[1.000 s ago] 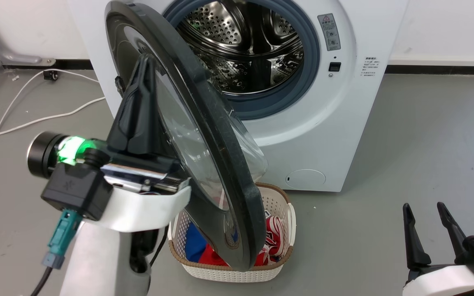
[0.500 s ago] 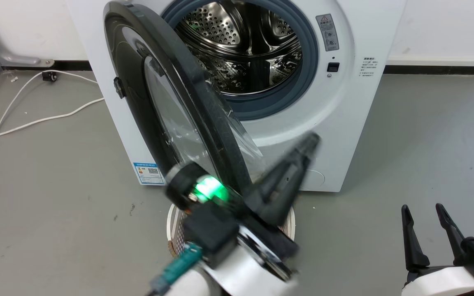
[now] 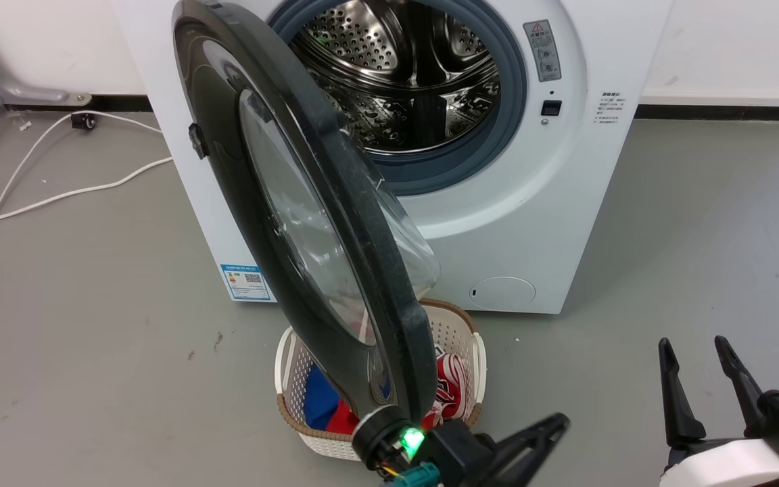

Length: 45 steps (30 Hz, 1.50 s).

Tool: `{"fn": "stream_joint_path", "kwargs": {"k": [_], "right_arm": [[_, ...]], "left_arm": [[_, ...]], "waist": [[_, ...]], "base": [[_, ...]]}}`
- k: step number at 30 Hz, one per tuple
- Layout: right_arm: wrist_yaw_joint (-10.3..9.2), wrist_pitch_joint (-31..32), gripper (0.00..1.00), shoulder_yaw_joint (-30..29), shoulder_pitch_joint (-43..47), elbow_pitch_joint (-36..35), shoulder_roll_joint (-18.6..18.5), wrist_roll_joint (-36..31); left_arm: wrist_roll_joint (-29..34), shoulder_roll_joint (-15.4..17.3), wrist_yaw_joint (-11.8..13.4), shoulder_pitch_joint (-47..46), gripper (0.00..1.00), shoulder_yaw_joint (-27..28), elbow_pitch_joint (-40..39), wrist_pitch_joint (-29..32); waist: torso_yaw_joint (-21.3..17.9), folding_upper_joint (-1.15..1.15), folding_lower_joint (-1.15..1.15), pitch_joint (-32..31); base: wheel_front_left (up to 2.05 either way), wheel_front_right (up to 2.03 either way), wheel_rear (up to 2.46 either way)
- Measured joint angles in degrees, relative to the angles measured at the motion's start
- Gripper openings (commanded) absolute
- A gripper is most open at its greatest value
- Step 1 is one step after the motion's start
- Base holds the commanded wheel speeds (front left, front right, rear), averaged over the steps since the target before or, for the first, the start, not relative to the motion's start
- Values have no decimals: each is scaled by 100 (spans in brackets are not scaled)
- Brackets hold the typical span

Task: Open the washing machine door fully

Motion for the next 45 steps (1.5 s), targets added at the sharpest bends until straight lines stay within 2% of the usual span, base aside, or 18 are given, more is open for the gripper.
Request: {"fn": "stream_joint_path", "kwargs": {"k": [6,15,21,30,33,45], "right_arm": [[0,8,100,8,-1,13,1,41],[0,25,100,1,-1,32,2,89],[0,23,100,10,-1,71,2,131],[0,24,100,-59,2,82,2,205],[0,25,100,-73,2,78,3,233],[0,49,100,-169,17,94,5,257]], "left_arm": [[35,-33,305,-201,0,397,818,-344],[-52,-83,499,-617,0,825,1532,-582],[-99,-64,637,-642,0,926,1707,-656],[-125,122,801,-331,0,951,1404,-683],[-143,224,926,-136,0,993,1172,-612],[-140,564,1317,380,0,1081,229,-411]], "waist": [[-46,0,0,18],[-80,0,0,57],[-105,0,0,66],[-1,0,0,66],[70,0,0,46],[658,0,0,13]], "base": [[0,0,0],[0,0,0],[0,0,0],[0,0,0],[0,0,0],[0,0,0]]}}
